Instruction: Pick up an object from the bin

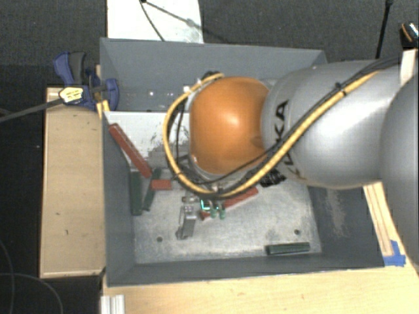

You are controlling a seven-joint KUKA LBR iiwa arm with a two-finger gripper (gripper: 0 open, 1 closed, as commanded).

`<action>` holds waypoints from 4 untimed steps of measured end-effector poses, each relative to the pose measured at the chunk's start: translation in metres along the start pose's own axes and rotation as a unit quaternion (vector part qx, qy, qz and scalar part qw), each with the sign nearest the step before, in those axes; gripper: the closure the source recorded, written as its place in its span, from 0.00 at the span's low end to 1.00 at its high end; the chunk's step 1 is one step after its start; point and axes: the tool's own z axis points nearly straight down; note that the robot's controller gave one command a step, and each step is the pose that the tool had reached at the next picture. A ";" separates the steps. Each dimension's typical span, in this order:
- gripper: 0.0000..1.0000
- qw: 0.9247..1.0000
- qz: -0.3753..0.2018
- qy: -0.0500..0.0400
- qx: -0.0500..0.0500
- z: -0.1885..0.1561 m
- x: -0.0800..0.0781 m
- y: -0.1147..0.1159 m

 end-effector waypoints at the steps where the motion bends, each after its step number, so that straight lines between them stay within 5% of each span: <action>1: 0.00 0.998 -0.062 -0.003 0.001 0.136 -0.088 -0.106; 2: 0.00 0.996 -0.087 -0.003 0.001 0.101 -0.067 -0.138; 4: 0.00 0.996 -0.090 -0.003 -0.001 0.134 -0.052 -0.148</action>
Offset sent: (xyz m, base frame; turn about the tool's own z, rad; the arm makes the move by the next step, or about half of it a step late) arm 0.0869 -0.1016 -0.1332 -0.1313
